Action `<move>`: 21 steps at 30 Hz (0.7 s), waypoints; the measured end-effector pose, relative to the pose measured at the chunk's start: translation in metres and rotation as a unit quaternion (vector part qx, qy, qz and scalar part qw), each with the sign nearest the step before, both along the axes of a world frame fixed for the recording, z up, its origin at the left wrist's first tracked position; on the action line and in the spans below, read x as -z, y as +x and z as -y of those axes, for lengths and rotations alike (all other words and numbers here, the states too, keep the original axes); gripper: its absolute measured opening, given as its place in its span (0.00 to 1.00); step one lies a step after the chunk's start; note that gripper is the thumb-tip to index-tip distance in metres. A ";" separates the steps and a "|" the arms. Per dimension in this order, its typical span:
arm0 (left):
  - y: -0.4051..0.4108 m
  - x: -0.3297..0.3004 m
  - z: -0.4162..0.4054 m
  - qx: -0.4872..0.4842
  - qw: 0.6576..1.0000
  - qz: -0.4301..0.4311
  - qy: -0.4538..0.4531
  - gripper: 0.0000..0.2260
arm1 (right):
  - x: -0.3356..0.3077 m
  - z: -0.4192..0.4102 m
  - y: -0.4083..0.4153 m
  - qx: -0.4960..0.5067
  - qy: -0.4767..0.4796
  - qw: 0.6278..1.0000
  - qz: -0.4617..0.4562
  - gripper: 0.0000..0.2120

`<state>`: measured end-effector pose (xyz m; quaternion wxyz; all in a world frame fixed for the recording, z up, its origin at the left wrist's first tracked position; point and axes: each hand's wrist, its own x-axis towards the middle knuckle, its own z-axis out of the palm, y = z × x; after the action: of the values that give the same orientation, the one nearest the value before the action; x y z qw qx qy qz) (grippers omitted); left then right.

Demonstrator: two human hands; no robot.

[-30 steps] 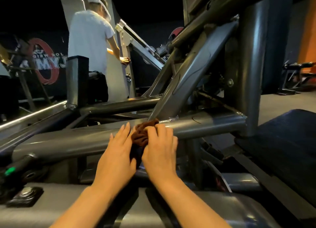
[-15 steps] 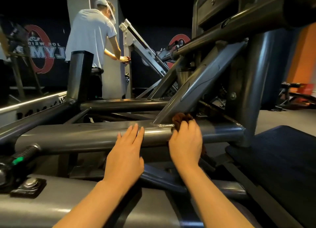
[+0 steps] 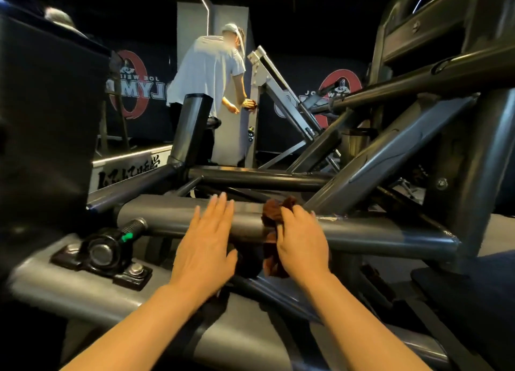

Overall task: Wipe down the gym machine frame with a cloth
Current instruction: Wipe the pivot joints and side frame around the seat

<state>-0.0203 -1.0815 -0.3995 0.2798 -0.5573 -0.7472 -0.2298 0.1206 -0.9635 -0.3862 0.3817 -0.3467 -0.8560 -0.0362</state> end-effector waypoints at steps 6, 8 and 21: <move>-0.054 0.004 0.034 -0.164 0.982 -0.026 -0.092 0.41 | -0.018 0.029 -0.061 0.031 -0.024 0.998 0.043 0.10; -0.051 0.017 0.032 -0.144 0.987 0.004 -0.077 0.44 | -0.023 0.045 -0.089 0.002 -0.037 0.997 0.065 0.13; -0.051 0.029 0.029 -0.173 0.981 0.073 -0.037 0.42 | -0.036 0.050 -0.136 -0.145 -0.057 0.971 0.181 0.15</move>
<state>-0.0713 -1.1100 -0.4287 0.2390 -0.4112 -0.8589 -0.1898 -0.0152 -1.0132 -0.3499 0.2015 -0.2280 -0.9525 0.0057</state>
